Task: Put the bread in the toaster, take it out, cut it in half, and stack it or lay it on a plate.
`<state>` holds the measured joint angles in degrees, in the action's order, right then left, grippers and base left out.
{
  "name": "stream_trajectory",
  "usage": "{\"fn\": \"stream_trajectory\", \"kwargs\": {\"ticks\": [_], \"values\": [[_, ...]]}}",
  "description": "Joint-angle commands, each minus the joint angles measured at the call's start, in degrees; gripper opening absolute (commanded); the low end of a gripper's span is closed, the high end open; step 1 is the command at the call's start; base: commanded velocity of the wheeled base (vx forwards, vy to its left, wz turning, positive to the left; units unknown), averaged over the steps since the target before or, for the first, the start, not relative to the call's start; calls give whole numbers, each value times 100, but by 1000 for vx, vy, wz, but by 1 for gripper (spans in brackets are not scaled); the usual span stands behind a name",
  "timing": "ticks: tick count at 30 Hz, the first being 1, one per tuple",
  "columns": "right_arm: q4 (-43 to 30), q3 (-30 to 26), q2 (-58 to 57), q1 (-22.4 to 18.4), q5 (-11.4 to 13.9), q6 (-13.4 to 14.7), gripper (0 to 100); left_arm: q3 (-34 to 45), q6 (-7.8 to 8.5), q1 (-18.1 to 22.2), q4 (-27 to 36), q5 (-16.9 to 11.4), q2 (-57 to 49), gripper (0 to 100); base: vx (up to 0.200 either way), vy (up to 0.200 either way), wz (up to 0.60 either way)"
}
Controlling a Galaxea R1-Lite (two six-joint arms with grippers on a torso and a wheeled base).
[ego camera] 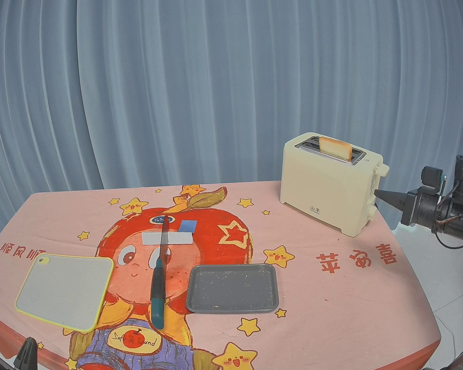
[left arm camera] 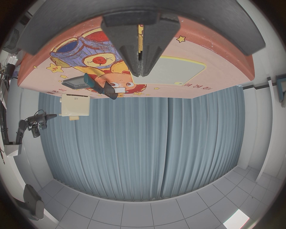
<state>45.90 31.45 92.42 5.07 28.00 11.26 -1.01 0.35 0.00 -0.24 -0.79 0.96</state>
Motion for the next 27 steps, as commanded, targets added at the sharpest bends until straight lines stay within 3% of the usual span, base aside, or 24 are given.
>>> {"fn": "stream_trajectory", "kwargs": {"ticks": [1, 27], "values": [[16, 10, 514, -164, -5, -10, 0, 101, 0, 0, -2, 0, -52, 0, 0, 0, 0], [16, 19, 1824, -665, -14, -177, 0, 101, 0, 0, -2, 0, -52, 0, 0, 0, 0]]}}
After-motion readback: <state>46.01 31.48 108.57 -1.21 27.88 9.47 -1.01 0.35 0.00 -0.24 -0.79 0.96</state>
